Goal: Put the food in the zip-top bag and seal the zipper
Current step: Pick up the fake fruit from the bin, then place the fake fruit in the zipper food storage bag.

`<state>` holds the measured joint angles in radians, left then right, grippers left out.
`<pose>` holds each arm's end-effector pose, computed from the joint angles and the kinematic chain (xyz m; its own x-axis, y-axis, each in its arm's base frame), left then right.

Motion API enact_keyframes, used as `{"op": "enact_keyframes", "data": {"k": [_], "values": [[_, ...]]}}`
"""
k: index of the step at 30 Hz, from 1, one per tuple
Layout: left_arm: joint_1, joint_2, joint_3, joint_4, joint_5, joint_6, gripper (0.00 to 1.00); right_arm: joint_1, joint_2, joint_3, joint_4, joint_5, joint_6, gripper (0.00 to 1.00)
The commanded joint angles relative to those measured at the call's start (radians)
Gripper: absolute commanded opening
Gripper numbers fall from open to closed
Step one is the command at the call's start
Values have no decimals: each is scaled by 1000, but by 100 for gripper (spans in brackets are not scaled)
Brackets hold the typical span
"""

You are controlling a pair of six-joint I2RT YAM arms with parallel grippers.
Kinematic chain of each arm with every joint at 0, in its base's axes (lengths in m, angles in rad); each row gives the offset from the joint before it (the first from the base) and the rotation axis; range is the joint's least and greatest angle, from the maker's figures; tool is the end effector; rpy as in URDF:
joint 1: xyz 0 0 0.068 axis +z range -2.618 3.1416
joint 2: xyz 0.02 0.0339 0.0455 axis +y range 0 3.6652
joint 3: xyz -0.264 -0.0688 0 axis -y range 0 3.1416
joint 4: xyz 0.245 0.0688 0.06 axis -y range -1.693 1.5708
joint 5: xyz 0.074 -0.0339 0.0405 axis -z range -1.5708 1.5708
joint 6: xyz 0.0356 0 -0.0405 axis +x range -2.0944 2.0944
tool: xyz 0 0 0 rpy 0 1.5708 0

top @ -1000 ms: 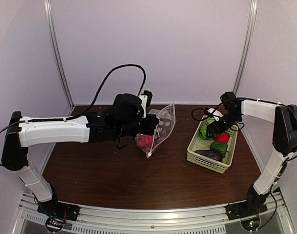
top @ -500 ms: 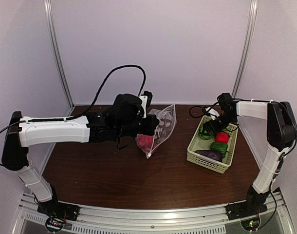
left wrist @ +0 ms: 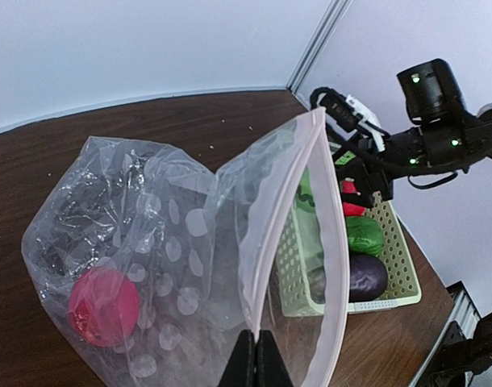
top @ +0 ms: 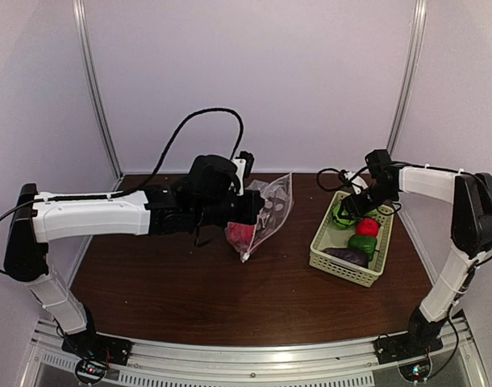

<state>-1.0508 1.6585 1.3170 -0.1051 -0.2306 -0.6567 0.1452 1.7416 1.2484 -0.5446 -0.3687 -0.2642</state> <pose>0.2019 -0.3362 0.3040 -0.6232 -0.1077 -0.7746 0.4570 0.7536 -0.4724 0.3579 0.0653 0.2182 -0.7401 -0.3544 -0.5715 -0.5277 0.8328 0.1670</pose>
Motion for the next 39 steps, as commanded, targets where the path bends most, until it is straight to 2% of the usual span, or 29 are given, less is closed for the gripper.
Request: {"op": "enact_keyframes", "data": {"k": [1, 3, 8, 14, 18, 23, 29, 39], "values": [[5, 24, 33, 0, 3, -2, 0, -2, -172, -19, -75, -23, -28, 51], [5, 31, 39, 1, 6, -1, 0, -2, -237, -18, -118, -56, -44, 51], [5, 61, 69, 5, 22, -3, 0, 28, -373, 7, -217, -279, -95, 52], [5, 93, 102, 7, 42, -8, 0, 153, -454, 72, -248, -509, -107, 57], [5, 103, 120, 13, 55, -18, 0, 275, -440, 117, -179, -536, -49, 58], [5, 103, 128, 13, 60, -26, 0, 361, -344, 199, -165, -568, -8, 58], [5, 65, 114, 21, 80, -43, 0, 388, -278, 208, -152, -539, -27, 58], [5, -2, 80, 87, 141, -93, 0, 396, -284, 137, -108, -416, -38, 58]]}}
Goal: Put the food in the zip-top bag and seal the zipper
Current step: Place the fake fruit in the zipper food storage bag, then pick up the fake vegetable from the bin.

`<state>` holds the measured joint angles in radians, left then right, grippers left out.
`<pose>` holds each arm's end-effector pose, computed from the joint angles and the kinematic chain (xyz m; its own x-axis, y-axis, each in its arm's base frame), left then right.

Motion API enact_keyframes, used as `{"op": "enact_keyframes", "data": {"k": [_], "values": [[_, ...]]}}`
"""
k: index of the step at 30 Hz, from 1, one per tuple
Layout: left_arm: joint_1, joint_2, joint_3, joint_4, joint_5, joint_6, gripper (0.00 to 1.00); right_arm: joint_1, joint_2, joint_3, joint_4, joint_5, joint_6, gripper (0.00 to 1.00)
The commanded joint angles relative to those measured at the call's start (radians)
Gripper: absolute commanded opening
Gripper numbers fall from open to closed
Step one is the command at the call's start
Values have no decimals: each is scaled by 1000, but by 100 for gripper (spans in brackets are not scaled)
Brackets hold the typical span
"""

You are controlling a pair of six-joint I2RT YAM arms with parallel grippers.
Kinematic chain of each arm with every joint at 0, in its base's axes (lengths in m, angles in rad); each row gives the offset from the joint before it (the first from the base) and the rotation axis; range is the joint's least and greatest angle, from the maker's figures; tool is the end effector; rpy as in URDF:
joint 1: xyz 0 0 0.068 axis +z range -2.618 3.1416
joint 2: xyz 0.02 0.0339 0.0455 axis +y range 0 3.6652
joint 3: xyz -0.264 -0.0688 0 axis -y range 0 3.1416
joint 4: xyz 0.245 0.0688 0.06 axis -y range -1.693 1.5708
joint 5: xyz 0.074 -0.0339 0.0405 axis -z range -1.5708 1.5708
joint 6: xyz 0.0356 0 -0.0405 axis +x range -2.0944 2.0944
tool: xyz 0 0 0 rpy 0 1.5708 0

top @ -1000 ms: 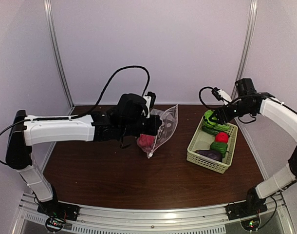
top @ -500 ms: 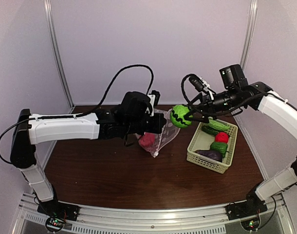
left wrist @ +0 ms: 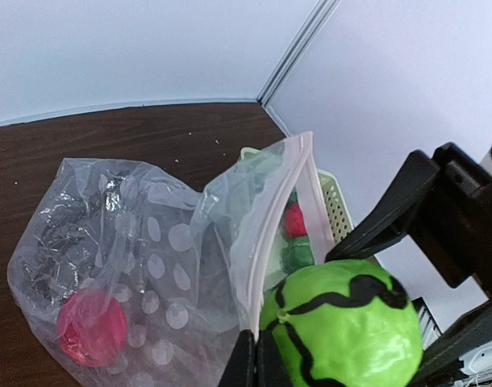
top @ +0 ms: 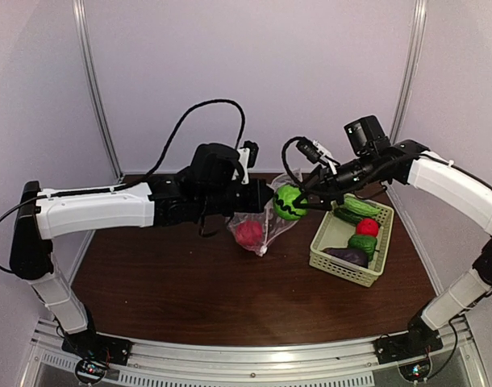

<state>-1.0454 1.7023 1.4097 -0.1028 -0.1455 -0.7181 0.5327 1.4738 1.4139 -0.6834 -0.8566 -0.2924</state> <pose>0.2088 -0.3498 0.3199 -0.6645 -0.1517 -0.7317 0.4670 0.6801 -0.5651 0.2570 0.1828 0.3556 -0.3242 -0.4103 -0.8524 -0.9455 0.1707 0.2774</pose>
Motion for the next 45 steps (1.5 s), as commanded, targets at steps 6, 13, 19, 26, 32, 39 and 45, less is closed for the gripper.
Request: {"op": "enact_keyframes", "data": {"k": [6, 13, 19, 26, 32, 39, 45], "values": [[-1, -49, -21, 98, 82, -40, 0, 11, 3, -15, 76, 190, 61, 61], [-1, -54, -42, 98, 65, -41, 0, 16, 42, 58, 52, 174, 93, 84], [0, -55, -51, 77, 13, -24, 0, 14, -15, 75, 1, 67, 79, 100], [32, -161, 39, -15, -96, 132, 0, -155, -145, 98, 6, -53, 79, 100], [48, -99, 70, -66, -83, 204, 0, -373, -63, 36, -29, 28, -8, 100], [5, -57, 35, -64, -21, 192, 0, -470, 156, 102, -198, 363, -204, 80], [4, -71, -14, -43, -57, 155, 0, -469, 162, 27, -142, 521, -314, 72]]}}
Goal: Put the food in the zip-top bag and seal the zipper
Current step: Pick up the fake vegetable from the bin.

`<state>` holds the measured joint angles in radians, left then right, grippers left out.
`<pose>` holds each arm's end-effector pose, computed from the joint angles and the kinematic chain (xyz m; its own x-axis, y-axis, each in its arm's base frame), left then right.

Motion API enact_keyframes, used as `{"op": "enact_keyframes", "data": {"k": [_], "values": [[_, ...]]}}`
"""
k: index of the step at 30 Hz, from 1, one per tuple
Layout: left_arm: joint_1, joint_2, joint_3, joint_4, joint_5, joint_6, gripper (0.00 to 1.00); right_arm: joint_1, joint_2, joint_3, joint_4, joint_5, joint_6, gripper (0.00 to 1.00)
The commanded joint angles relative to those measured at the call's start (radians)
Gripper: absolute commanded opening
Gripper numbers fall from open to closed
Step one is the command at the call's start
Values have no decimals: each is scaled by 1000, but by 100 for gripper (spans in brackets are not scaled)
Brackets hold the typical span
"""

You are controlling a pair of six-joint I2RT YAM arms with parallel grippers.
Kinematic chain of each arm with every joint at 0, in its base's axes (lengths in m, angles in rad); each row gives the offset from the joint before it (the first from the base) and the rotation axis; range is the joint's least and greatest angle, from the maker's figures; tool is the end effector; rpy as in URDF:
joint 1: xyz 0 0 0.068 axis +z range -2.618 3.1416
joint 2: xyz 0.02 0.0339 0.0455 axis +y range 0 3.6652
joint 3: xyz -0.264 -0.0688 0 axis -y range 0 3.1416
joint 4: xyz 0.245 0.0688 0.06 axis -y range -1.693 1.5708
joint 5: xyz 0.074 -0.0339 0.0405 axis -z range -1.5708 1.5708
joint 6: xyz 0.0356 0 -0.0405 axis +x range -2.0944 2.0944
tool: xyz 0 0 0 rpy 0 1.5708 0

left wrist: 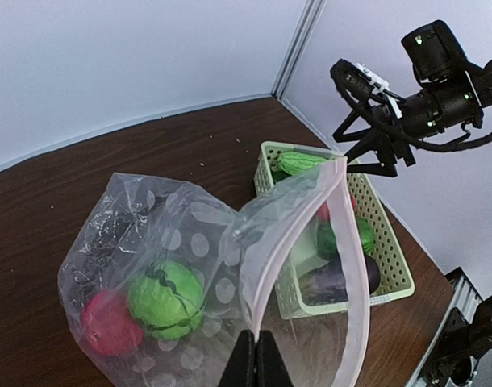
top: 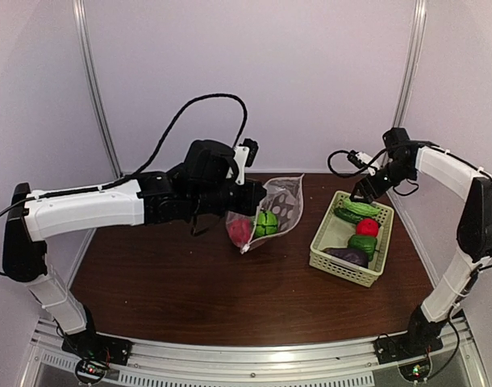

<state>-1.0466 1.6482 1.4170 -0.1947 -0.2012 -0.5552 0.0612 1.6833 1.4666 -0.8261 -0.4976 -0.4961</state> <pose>0.2023 -0.3356 0.3340 -0.5748 -0.0376 -0.8174 0.5344 0.7392 -0.4099 0.3531 0.0387 0.2908 -0.6184 -0.4570 -0.6393 -0.6688 0.7333 0.1228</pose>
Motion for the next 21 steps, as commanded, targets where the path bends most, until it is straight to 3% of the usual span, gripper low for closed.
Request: {"op": "enact_keyframes", "data": {"k": [1, 8, 21], "values": [[5, -16, -27, 55, 7, -10, 0, 4, -45, -36, 12, 181, -125, 70], [6, 0, -28, 39, 10, -18, 0, 66, -12, -121, 126, 442, -259, 52], [6, -4, -39, 34, 16, -37, 0, 93, 95, -117, 196, 549, -278, 48]]}}
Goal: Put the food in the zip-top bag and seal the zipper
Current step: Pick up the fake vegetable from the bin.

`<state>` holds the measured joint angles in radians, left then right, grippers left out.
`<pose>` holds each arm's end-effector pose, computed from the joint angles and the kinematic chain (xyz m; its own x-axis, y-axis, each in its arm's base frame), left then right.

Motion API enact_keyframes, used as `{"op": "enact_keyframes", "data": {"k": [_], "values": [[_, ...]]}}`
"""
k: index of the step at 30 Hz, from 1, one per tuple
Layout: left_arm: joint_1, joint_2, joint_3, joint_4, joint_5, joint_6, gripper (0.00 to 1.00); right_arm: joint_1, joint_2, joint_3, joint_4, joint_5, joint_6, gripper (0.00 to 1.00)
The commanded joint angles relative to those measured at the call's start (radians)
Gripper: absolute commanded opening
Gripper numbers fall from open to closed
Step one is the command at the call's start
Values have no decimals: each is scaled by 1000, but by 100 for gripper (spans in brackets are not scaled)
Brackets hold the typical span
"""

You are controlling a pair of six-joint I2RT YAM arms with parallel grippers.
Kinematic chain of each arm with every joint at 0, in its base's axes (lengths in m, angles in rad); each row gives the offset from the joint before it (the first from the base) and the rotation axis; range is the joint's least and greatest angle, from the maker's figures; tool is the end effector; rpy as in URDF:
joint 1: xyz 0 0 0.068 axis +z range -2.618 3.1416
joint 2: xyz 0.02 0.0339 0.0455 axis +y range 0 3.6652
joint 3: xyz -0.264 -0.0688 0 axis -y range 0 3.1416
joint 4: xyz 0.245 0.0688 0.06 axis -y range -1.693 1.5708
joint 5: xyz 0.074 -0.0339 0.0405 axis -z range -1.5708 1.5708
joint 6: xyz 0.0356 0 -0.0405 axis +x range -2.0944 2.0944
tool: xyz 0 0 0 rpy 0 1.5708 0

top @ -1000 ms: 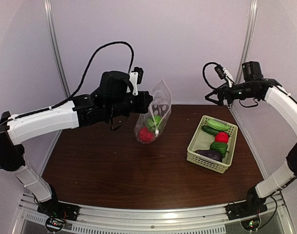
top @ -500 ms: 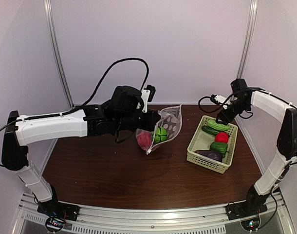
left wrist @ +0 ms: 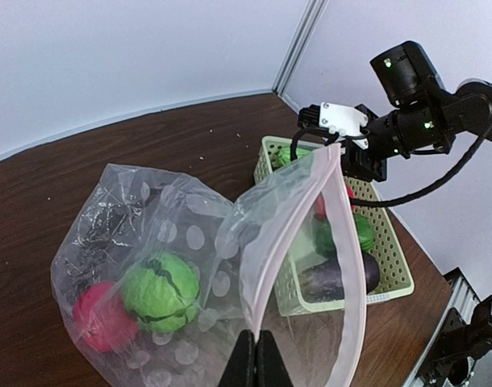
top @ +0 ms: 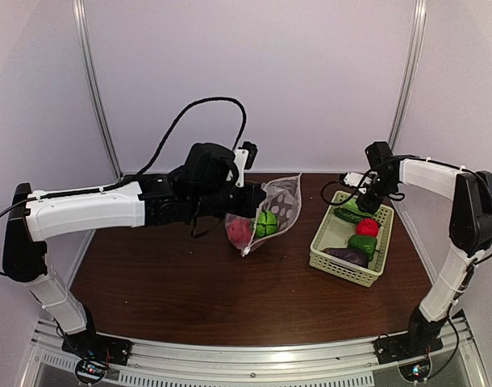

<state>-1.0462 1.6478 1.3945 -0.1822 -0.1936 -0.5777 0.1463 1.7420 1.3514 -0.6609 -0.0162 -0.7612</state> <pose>0.2019 -0.3352 0.3275 -0.5931 -0.0450 -0.8038 0.5229 0.7376 -0.4271 0.3647 0.0543 0.2407 -0.5158 -0.7732 -0.3690 -0.7037 0.6280 -0.3321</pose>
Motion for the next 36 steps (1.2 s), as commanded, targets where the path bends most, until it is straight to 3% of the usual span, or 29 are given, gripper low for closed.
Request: {"op": "enact_keyframes", "data": {"k": [1, 14, 22, 24, 31, 36], "values": [[6, -3, -16, 22, 8, -14, 0, 9, 44, 0, 31, 67, -13, 48], [6, -9, -18, 30, 25, -35, 0, 33, 126, -28, 125, 136, 12, 47], [7, -3, -11, 28, 20, -34, 0, 59, 114, -83, 217, 165, 47, 28], [7, -2, -11, 25, 20, -36, 0, 63, 87, -90, 221, 171, 58, 21], [7, 2, -16, 32, 17, -36, 0, 65, -133, -123, 121, 80, 122, 16], [6, 20, -5, 49, 32, -35, 0, 65, -326, -137, 35, -150, 178, 13]]}}
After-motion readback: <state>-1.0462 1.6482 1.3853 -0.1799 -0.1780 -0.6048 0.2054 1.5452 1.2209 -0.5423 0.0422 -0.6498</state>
